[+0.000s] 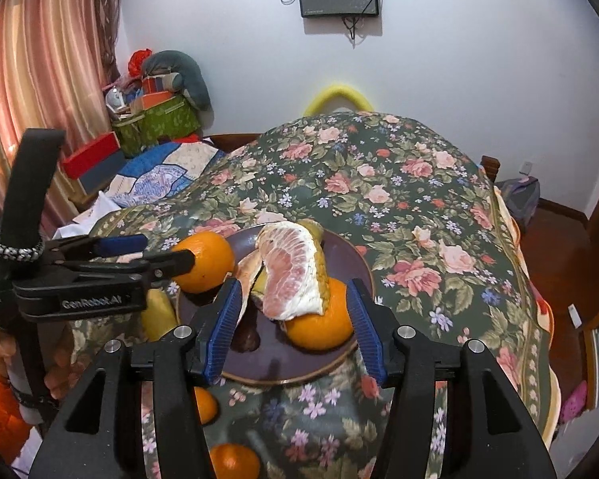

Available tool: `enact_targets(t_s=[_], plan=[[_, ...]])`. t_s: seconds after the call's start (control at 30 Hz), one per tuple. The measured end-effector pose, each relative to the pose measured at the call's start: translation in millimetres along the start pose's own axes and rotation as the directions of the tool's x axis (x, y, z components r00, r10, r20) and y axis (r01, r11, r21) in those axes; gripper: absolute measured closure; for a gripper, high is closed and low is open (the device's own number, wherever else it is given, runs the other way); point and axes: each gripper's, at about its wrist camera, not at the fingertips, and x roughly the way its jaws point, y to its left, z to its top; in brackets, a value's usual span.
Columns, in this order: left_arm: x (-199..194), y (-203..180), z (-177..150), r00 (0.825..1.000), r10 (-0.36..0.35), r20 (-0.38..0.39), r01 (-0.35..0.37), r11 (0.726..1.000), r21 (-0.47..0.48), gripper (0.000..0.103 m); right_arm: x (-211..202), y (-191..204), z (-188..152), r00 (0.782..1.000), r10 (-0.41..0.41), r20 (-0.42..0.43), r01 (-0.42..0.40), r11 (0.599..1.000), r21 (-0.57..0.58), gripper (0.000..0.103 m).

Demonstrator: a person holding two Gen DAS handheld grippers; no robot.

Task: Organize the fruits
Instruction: 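Carry the pomelo segment and large orange to the plate with both tools and release them, then grasp a small mandarin with the right tool while the left tool approaches another mandarin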

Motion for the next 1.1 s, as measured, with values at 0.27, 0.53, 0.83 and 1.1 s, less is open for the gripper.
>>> enact_targets(t_s=[0.27,0.53,0.83,1.1], plan=[[-40,-3,-15,0.999,0.000,0.032,0.000,1.000,0.021,0.025,-17,12,-17,1.000,-0.020,-0.013,0.020,1.000,-0.012,0.052],[-62,-13,-45,1.000,0.007,0.016,-0.008,0.997,0.074,0.025,-24,23,-44,0.998,-0.024,-0.061,0.024,1.000,0.000,0.052],[-67,-21,-85,0.999,0.015,-0.029,-0.010,0.990,0.143,0.025,-15,26,-82,0.990,0.005,-0.140,0.001,0.999,0.039,0.052],[-50,-22,-99,0.997,-0.009,-0.081,0.020,0.991,0.133,0.035,-2,28,-103,0.980,0.037,-0.196,-0.029,0.999,0.044,0.054]])
